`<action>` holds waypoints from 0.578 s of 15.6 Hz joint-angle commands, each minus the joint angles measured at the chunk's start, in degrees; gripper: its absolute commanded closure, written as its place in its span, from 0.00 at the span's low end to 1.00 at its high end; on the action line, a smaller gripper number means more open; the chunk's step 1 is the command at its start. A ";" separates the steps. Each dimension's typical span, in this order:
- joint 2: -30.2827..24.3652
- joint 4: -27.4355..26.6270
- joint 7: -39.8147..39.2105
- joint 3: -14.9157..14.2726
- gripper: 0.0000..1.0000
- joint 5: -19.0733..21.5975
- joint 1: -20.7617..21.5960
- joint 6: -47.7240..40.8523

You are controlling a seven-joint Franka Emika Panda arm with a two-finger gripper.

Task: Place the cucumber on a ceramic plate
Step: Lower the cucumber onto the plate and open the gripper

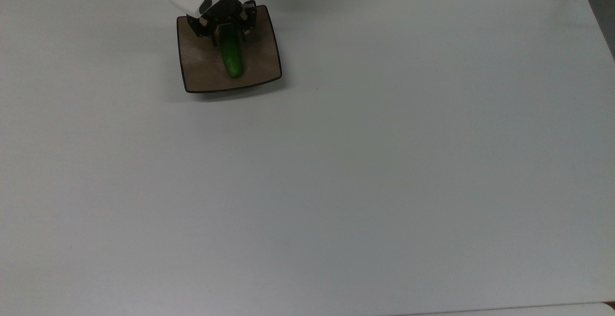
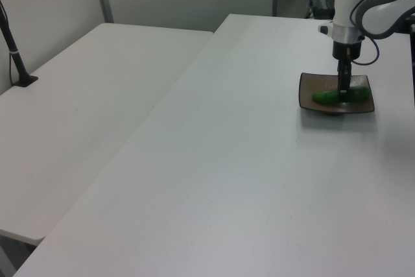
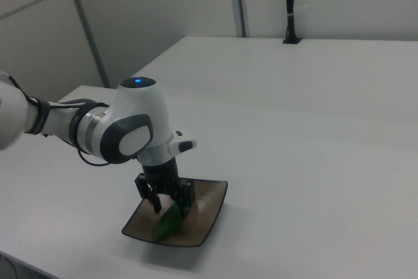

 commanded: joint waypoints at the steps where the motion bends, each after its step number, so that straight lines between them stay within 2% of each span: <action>1: -1.27 0.83 -0.39 -0.40 0.00 1.05 0.31 -3.52; 5: -2.15 7.85 0.05 -0.40 0.00 1.05 0.40 -11.24; 9: -2.06 18.30 6.18 0.21 0.00 1.13 0.93 -21.35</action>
